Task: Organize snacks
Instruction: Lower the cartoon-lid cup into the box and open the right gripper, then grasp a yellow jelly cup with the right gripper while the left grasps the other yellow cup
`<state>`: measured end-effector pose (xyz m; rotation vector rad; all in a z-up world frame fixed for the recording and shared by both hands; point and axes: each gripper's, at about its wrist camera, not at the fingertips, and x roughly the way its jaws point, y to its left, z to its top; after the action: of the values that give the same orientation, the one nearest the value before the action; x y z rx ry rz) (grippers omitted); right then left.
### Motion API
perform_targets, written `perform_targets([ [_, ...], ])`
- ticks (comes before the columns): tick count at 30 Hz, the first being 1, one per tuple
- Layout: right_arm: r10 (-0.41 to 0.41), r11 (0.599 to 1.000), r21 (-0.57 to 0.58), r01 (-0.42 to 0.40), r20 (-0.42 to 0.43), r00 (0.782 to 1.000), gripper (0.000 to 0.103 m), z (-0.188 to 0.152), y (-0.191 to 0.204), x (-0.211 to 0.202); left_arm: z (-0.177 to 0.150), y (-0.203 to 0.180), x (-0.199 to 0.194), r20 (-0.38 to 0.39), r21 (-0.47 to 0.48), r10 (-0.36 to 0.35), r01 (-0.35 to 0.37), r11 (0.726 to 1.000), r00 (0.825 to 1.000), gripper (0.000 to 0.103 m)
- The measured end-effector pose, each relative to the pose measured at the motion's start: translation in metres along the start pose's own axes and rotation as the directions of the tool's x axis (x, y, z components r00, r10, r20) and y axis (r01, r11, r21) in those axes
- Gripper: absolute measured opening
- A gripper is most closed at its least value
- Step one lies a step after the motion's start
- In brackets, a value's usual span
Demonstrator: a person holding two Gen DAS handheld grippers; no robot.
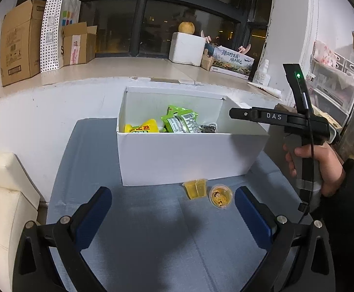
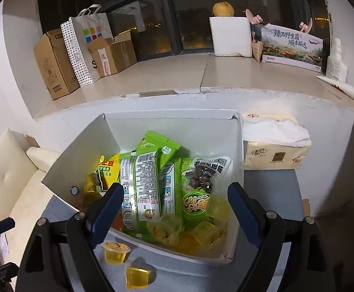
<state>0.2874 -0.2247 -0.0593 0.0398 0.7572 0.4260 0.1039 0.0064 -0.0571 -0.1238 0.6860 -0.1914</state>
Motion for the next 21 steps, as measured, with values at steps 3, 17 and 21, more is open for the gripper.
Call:
perform_targets([
  [3, 0.001, 1.000, 0.006, -0.001, 0.006, 1.000, 0.091, -0.004, 0.003, -0.009, -0.001, 0.001, 0.000, -0.005, 0.000, 0.002, -0.002, 1.000, 1.000, 0.103],
  [17, 0.069, 0.998, 0.005, -0.069, 0.026, 0.997, 0.103, -0.153, 0.047, -0.091, -0.024, -0.012, 0.008, -0.041, 0.028, -0.007, 0.008, 1.000, 0.999, 0.103],
  [21, 0.045, 0.999, -0.001, -0.045, -0.002, 0.999, 0.103, -0.152, 0.046, -0.079, -0.027, -0.012, 0.008, -0.042, 0.018, -0.009, 0.010, 1.000, 0.999, 0.103],
])
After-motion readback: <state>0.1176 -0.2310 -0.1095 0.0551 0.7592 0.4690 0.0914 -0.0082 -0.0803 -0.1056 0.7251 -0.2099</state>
